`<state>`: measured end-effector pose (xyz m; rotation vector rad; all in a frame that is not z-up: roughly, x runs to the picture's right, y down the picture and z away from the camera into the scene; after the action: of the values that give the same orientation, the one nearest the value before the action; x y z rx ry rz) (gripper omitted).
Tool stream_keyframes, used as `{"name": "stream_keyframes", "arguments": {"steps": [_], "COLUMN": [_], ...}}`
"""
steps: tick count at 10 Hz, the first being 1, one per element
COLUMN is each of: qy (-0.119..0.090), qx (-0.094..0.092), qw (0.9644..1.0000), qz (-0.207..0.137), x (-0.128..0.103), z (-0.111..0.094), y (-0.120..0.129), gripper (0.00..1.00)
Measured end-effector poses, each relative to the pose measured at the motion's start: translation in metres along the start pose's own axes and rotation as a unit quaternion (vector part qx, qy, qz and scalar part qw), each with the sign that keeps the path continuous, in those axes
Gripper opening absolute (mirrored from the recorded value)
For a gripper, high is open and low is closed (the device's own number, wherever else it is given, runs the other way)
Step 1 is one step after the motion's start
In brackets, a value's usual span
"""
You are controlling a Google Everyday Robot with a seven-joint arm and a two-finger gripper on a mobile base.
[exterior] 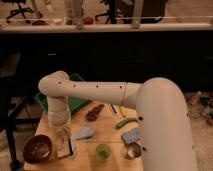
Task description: Place eraser in paper cup
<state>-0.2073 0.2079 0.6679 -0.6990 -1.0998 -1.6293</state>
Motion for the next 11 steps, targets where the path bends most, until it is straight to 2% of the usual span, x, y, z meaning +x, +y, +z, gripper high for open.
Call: {"name": "stream_keyframes", "arguments": {"steps": [11], "qy": [-0.021], "qx": [0.011], "qw": [0.9997], "qz": [0.009], "x": [0.002], "z": [0.013], "y": [0.021], "gripper": [0.01]}}
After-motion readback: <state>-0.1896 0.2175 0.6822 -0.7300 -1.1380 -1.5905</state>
